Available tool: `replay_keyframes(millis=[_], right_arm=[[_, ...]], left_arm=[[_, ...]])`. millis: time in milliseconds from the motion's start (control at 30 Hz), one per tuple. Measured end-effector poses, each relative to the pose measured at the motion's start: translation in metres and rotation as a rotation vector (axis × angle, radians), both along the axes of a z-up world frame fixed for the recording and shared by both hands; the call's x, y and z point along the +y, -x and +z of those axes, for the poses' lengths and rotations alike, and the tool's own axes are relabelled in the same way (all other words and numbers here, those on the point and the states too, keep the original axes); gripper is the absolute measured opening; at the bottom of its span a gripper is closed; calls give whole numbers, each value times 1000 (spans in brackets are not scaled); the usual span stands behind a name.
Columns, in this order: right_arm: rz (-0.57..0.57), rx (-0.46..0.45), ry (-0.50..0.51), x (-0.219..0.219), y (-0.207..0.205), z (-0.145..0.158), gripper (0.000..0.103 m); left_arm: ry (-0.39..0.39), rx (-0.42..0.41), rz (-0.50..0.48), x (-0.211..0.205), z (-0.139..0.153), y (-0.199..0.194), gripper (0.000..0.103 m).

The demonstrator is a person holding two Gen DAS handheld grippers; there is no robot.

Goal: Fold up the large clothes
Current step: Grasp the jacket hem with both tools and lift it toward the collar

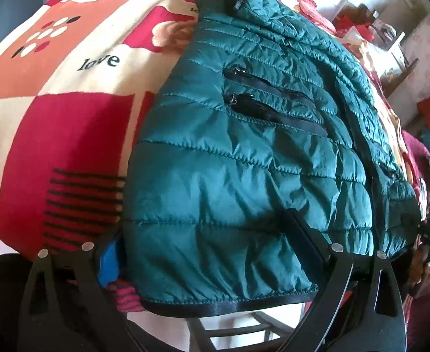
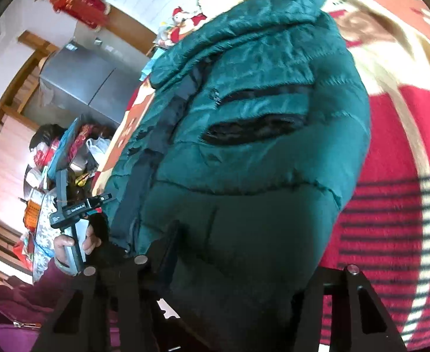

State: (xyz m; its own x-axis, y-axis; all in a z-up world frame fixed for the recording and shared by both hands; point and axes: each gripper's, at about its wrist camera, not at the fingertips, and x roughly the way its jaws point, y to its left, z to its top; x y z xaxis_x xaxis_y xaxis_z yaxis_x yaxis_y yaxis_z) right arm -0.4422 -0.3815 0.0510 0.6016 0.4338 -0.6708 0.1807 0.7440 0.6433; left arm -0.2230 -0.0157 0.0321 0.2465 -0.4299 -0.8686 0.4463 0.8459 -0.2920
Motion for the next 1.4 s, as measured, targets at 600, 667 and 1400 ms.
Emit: replay_keyframes(millis=[600,667,1400], right_arm=[[-43,-167,19,-17,-31,67,29],[-44,-182,13,-19,-36,74,29],[-78,-192,5,-36,-45,82,29]], left_arm=[[45,-66,-19,9,38,-2,18],[52,-52,-13,9,38,-4,18],[130,-82,-4,0,67,-24,16]])
